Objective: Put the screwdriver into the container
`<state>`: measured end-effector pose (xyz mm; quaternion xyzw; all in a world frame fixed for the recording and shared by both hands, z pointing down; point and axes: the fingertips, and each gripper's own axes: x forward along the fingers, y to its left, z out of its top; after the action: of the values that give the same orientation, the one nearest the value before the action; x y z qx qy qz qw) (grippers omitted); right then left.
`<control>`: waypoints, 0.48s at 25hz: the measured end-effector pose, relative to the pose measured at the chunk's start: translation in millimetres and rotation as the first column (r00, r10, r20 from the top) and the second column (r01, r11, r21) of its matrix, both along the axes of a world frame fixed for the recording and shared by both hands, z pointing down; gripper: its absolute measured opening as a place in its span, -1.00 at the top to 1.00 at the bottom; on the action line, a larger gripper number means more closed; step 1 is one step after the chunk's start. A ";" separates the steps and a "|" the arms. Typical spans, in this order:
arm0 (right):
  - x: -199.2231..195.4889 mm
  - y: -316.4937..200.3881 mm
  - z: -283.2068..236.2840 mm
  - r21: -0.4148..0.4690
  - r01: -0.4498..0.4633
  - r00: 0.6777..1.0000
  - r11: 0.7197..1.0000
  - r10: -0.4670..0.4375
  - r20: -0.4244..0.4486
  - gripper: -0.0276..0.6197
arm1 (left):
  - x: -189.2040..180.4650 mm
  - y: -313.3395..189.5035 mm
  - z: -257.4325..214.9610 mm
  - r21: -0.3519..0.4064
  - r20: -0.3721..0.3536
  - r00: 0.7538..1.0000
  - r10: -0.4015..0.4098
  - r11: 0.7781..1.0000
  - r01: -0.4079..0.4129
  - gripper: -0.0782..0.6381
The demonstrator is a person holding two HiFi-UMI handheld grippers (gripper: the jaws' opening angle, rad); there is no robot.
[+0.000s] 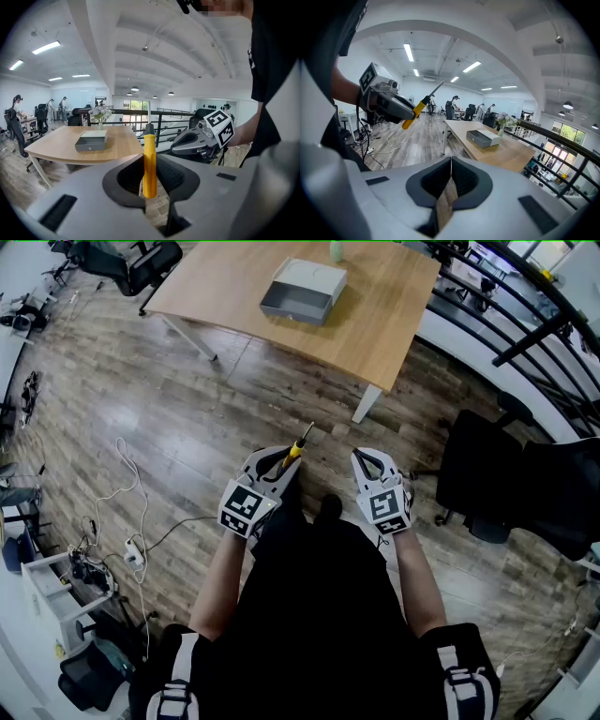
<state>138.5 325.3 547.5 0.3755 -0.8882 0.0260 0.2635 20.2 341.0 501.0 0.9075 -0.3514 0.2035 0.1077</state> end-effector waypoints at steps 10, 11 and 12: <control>-9.4 2.9 -7.6 0.019 0.015 1.000 1.000 -0.015 -0.002 0.83 | -12.4 7.7 -1.3 0.012 0.006 0.999 -0.044 0.999 0.043 0.52; -11.3 1.8 -8.2 0.020 0.015 1.000 1.000 -0.015 -0.003 0.83 | -15.7 8.2 -0.7 0.010 0.006 0.999 -0.050 0.999 0.050 0.52; -13.4 0.9 -8.4 0.021 0.015 1.000 1.000 -0.015 -0.004 0.83 | -19.1 8.6 -0.2 0.009 0.006 0.998 -0.056 0.998 0.056 0.52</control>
<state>125.2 326.1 539.2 0.3714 -0.8908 0.0138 0.2614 1.1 349.6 500.8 0.8972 -0.3778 0.2014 0.1083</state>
